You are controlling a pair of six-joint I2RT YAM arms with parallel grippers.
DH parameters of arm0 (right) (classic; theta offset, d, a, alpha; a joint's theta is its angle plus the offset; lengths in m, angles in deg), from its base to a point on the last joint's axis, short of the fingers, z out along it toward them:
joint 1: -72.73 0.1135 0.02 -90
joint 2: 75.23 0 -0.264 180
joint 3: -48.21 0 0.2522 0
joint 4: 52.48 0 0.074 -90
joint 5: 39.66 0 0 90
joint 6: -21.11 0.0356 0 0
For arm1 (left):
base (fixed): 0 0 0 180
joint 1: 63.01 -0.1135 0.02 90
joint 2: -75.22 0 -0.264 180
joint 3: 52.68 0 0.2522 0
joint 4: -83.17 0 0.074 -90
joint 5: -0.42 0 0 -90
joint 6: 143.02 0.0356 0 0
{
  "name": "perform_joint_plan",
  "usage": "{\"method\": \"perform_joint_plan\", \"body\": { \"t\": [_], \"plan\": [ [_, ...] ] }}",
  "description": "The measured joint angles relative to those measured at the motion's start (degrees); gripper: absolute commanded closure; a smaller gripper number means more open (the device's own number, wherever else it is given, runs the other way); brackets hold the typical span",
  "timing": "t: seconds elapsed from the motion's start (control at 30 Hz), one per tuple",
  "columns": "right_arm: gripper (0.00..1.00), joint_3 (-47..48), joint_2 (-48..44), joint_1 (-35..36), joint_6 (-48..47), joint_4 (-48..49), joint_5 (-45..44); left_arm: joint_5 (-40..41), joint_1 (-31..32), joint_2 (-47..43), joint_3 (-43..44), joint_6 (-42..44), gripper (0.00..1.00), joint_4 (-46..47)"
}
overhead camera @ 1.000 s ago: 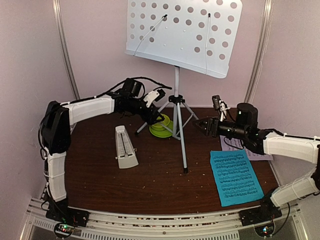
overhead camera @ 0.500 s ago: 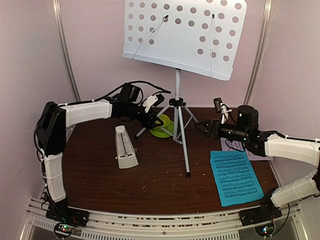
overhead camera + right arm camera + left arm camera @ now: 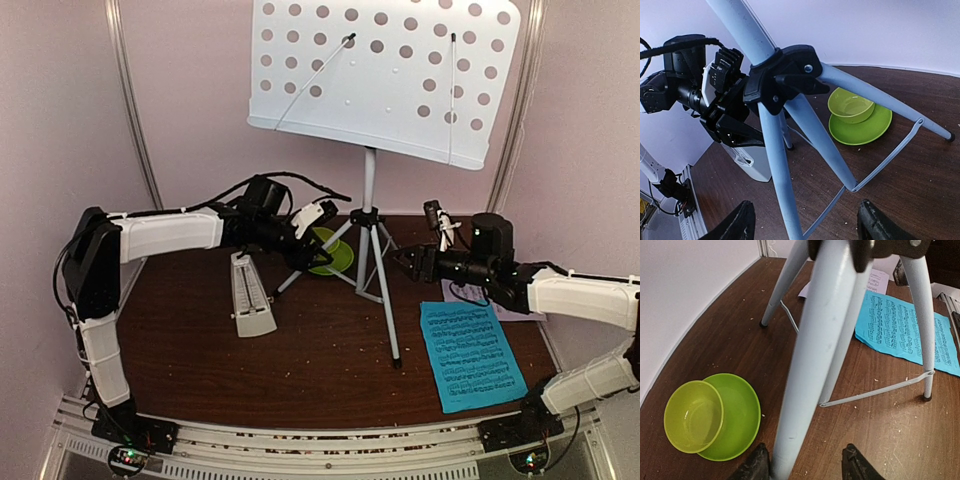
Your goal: Set up the instrument practice props
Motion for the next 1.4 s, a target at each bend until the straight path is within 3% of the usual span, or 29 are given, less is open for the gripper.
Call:
{"method": "perform_joint_plan", "body": {
  "t": [0.13, 0.5, 1.17, 1.4],
  "plan": [
    [0.32, 0.1, 0.5, 1.6, -0.4, -0.8, -1.0, 0.9, 0.4, 0.1, 0.2, 0.2, 0.50, -0.4],
    [0.41, 2.6, 4.0, 4.1, -1.8, -6.5, -7.0, 3.2, 0.6, 0.5, 1.0, 1.0, 0.68, -1.0],
    [0.82, 8.2, 7.7, 5.8, -7.1, -10.8, -7.5, 12.2, 2.8, -6.3, -12.6, -3.5, 0.99, 12.2],
    [0.89, 11.6, 10.8, 5.8, -10.1, -12.0, -7.3, 15.7, 3.1, -7.9, -14.8, -5.2, 1.00, 13.2]
  ]
}}
